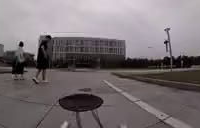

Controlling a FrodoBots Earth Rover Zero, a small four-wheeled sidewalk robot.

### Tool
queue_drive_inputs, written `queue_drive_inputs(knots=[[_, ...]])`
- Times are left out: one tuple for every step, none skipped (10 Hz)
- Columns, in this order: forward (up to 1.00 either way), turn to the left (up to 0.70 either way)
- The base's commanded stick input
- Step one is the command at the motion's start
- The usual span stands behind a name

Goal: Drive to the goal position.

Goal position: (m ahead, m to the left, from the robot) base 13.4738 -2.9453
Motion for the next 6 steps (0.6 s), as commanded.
queue_drive_inputs(knots=[[0.7, 0.0], [0.7, 0.0], [0.7, 0.0], [0.7, 0.0], [0.7, 0.0], [0.7, 0.0]])
